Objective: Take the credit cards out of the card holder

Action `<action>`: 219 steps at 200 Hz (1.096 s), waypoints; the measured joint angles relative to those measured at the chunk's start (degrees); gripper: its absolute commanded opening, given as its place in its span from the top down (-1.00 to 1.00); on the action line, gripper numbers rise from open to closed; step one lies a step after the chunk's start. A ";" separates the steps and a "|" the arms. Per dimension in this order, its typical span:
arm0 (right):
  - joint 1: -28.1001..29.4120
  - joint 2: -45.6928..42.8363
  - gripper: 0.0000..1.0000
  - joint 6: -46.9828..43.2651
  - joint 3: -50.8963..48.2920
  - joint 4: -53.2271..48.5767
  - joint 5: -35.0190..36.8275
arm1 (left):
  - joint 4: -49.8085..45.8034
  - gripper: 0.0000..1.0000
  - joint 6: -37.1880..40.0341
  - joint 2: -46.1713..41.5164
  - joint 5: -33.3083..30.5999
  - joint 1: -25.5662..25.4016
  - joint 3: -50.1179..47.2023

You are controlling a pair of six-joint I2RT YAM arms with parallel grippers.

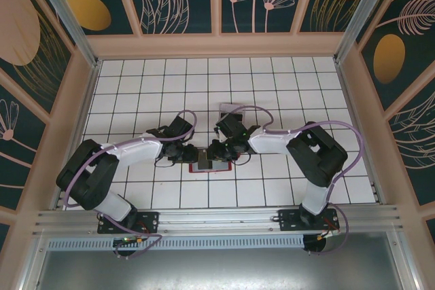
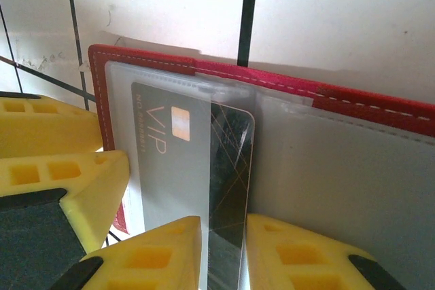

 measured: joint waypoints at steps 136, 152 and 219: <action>-0.83 0.28 0.70 1.44 -1.88 3.43 -1.53 | 0.04 0.28 0.07 0.04 0.13 0.00 0.00; -0.85 0.28 0.71 1.46 -2.19 3.85 -1.53 | 0.04 0.28 0.20 0.04 0.13 0.00 0.00; -1.88 -0.74 0.77 1.42 -3.34 4.02 -1.86 | -0.02 0.28 0.44 0.20 0.15 0.00 0.13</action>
